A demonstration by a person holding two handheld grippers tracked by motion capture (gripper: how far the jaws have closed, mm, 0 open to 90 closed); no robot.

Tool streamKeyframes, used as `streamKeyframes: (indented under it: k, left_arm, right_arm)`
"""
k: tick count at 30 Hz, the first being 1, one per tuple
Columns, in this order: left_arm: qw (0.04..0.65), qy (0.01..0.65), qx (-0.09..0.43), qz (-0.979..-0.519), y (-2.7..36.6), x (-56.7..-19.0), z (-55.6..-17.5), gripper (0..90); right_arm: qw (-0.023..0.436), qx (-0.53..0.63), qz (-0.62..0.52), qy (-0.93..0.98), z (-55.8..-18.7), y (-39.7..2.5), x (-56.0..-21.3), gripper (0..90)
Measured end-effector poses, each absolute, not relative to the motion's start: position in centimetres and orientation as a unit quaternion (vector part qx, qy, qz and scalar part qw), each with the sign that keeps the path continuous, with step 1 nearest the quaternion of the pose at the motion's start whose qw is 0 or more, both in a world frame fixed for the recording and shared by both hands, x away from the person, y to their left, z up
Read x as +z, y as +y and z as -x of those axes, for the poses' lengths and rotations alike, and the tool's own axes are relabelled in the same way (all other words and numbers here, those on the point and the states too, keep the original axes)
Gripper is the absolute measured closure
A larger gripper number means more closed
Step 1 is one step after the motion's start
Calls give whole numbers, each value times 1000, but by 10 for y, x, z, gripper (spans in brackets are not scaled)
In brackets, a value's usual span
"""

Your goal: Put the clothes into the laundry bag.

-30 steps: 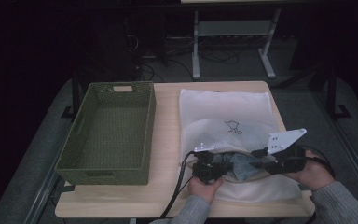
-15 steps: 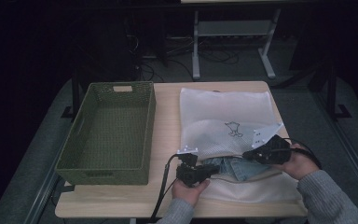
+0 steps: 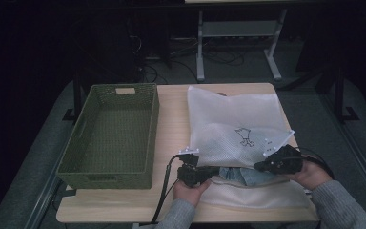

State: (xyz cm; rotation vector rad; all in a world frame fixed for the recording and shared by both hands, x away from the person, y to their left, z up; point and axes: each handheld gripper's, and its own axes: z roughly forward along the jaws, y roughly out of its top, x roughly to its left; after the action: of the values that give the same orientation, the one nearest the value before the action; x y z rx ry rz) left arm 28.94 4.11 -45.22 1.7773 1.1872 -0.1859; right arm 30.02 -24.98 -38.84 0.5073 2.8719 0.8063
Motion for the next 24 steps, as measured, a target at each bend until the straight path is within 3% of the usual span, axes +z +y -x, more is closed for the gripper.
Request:
streamKeyframes:
  k: [12,24]
  left_arm:
    - [473,469,-82,-741,21,-450,-297,709]
    - [470,472,-89,-740,41,-450,-293,707]
  right_arm:
    - [58,272,-193,941,-297,-275,-389,883]
    - [57,275,-193,940,-294,-278,-387,883]
